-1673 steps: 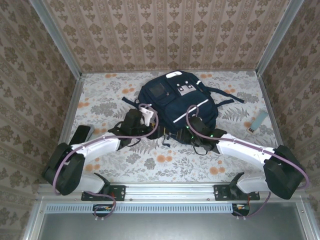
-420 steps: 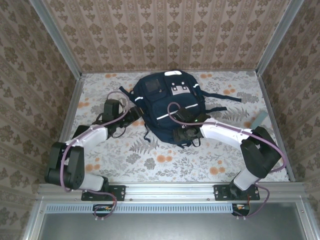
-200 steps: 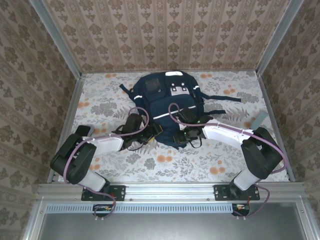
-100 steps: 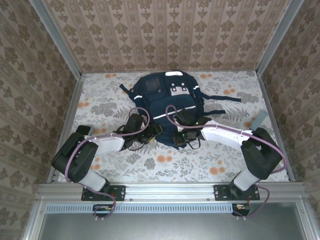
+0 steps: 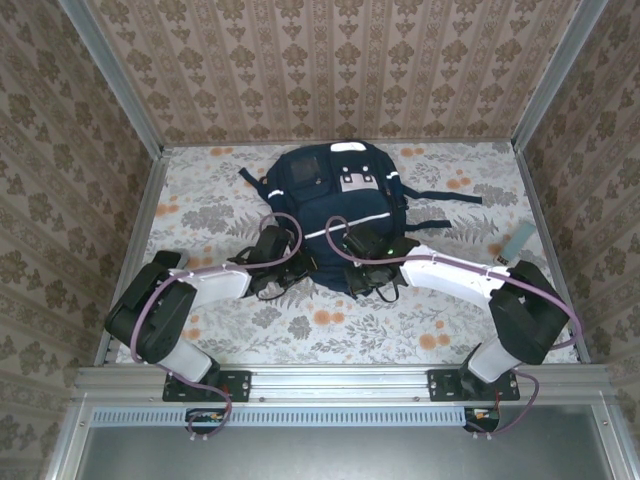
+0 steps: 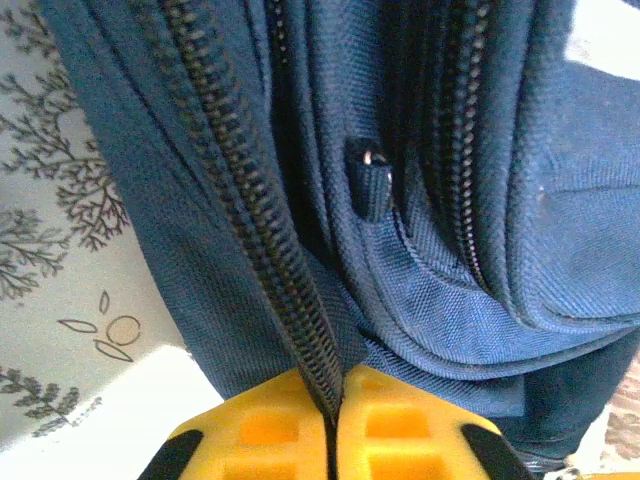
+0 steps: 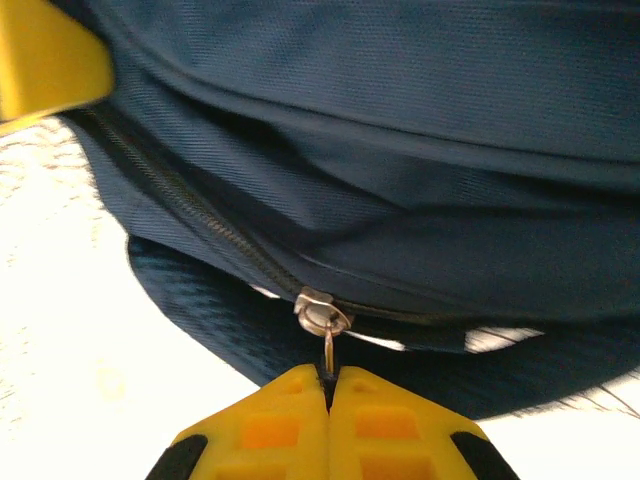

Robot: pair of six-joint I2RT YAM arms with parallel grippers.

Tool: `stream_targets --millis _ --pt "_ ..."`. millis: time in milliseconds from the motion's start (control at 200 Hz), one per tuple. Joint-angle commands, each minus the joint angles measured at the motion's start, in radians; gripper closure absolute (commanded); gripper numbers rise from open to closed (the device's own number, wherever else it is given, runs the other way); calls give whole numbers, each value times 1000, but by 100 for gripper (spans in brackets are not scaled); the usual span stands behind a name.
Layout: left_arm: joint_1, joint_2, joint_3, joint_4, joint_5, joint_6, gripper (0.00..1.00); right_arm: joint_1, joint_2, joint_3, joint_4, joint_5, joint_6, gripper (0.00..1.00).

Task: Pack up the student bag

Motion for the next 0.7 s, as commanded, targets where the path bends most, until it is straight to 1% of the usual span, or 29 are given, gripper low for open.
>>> stream_targets --millis 0,125,200,240,310,365,420,505,515,535,575,595,655,695 --pt "19 -11 35 -124 -176 135 97 -20 -55 2 -211 236 97 100" --pt "44 -25 30 -152 -193 173 100 -96 -79 -35 -234 326 150 100" --pt "65 -31 29 -157 -190 189 100 -136 -77 -34 -232 355 170 100" --pt "78 -34 30 -157 -187 196 100 -148 -75 -30 -218 347 166 100" --pt "101 -40 39 -163 -184 217 100 -150 -61 -12 -178 291 138 100" --pt "126 -46 48 -176 -190 236 100 -138 -39 9 -137 203 107 100" --pt "152 -57 57 -189 -197 265 100 -104 -15 27 -86 123 83 100" --pt "177 -91 66 -251 -266 306 100 -34 34 67 -12 10 60 100" --pt "200 -96 65 -257 -271 308 100 -24 42 74 -8 -1 59 100" --pt "217 -109 61 -272 -276 312 100 -7 56 86 -7 -17 59 100" --pt "238 -138 49 -287 -286 314 95 22 83 110 37 -42 61 100" --pt "248 -155 41 -297 -288 315 90 34 98 120 49 -54 62 100" --pt "274 -206 22 -336 -290 307 74 60 135 147 85 -89 71 100" --pt "287 -245 10 -361 -284 301 66 69 154 159 111 -117 78 100"
